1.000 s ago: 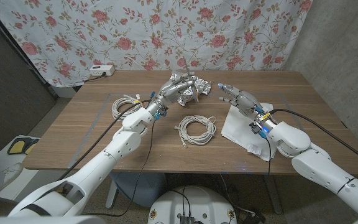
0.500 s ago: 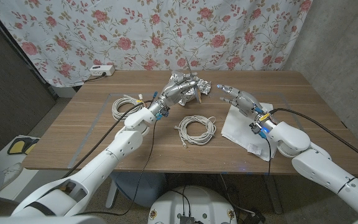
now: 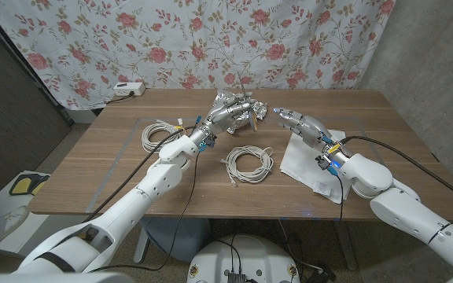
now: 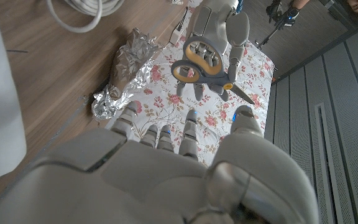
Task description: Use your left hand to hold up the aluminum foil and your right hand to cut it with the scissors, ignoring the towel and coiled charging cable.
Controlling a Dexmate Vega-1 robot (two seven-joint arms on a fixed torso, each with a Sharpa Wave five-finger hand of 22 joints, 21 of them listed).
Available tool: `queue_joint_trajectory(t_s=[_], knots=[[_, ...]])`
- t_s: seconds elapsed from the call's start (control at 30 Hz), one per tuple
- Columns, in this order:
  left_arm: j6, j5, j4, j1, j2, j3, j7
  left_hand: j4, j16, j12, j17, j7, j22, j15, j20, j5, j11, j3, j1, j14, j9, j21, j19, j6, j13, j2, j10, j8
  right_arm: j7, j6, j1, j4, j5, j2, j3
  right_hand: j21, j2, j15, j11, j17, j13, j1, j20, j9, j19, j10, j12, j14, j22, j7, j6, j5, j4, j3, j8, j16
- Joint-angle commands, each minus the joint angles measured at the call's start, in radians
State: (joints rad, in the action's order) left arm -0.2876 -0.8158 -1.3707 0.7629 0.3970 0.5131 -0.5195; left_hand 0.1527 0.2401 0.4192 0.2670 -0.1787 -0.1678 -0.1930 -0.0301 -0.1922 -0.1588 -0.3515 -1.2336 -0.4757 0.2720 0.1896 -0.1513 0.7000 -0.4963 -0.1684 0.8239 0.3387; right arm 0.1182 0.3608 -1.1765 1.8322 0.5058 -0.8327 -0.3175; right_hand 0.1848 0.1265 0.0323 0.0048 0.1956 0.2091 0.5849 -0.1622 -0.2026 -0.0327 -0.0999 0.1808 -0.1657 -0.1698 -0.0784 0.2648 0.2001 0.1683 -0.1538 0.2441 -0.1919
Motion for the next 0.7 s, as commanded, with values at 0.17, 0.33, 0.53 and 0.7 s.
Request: queue_joint_trajectory(t_s=[0.17, 0.33, 0.53, 0.7], knots=[[-0.003, 0.014, 0.017, -0.017, -0.007, 0.016, -0.040, -0.005, 0.000, 0.005, 0.005, -0.006, -0.002, -0.041, 0.000, -0.007, -0.059, 0.001, -0.002, -0.052, 0.001, -0.001, 0.004, -0.005, -0.006, -0.009, 0.067, -0.002, -0.002, 0.006, 0.007, 0.010, -0.037, -0.014, -0.002, 0.001, -0.001, -0.014, -0.032, 0.002, 0.001, 0.039, 0.011, -0.004, 0.006, -0.009, 0.009, -0.036, -0.002, -0.022, 0.007, 0.009, 0.005, -0.017, 0.003, -0.001], [0.005, 0.008, 0.018, -0.020, -0.011, 0.019, -0.047, -0.005, 0.000, 0.005, 0.004, -0.004, -0.002, -0.041, 0.001, -0.007, -0.058, 0.001, -0.002, -0.053, 0.001, -0.001, 0.005, -0.005, -0.007, -0.009, 0.066, -0.002, -0.010, 0.002, 0.007, 0.018, -0.057, -0.024, 0.000, 0.003, 0.000, -0.025, -0.038, 0.002, 0.000, 0.062, 0.027, -0.005, 0.004, -0.012, 0.011, -0.039, -0.002, -0.029, 0.000, 0.011, 0.010, -0.028, -0.001, -0.002], [0.010, -0.004, 0.023, -0.021, -0.018, 0.018, -0.058, -0.005, 0.000, 0.005, 0.004, -0.004, -0.002, -0.041, 0.001, -0.007, -0.059, 0.002, -0.001, -0.054, 0.001, -0.001, 0.005, -0.007, -0.008, -0.009, 0.066, -0.003, -0.020, -0.008, 0.006, 0.026, -0.082, -0.032, -0.002, 0.006, 0.003, -0.040, -0.054, 0.002, -0.002, 0.108, 0.050, -0.007, -0.005, -0.018, 0.013, -0.042, -0.001, -0.044, -0.004, 0.014, 0.016, -0.049, -0.004, -0.004], [0.010, 0.004, 0.024, -0.023, -0.017, 0.020, -0.054, -0.005, 0.000, 0.005, 0.005, -0.005, -0.002, -0.041, 0.000, -0.007, -0.059, 0.002, -0.001, -0.056, 0.002, -0.001, 0.005, -0.002, -0.009, -0.009, 0.067, -0.002, -0.026, -0.017, 0.008, 0.031, -0.102, -0.036, -0.008, 0.008, 0.007, -0.053, -0.052, 0.002, -0.004, 0.150, 0.069, -0.011, -0.012, -0.022, 0.014, -0.045, 0.000, -0.051, -0.011, 0.017, 0.019, -0.069, -0.006, -0.006]])
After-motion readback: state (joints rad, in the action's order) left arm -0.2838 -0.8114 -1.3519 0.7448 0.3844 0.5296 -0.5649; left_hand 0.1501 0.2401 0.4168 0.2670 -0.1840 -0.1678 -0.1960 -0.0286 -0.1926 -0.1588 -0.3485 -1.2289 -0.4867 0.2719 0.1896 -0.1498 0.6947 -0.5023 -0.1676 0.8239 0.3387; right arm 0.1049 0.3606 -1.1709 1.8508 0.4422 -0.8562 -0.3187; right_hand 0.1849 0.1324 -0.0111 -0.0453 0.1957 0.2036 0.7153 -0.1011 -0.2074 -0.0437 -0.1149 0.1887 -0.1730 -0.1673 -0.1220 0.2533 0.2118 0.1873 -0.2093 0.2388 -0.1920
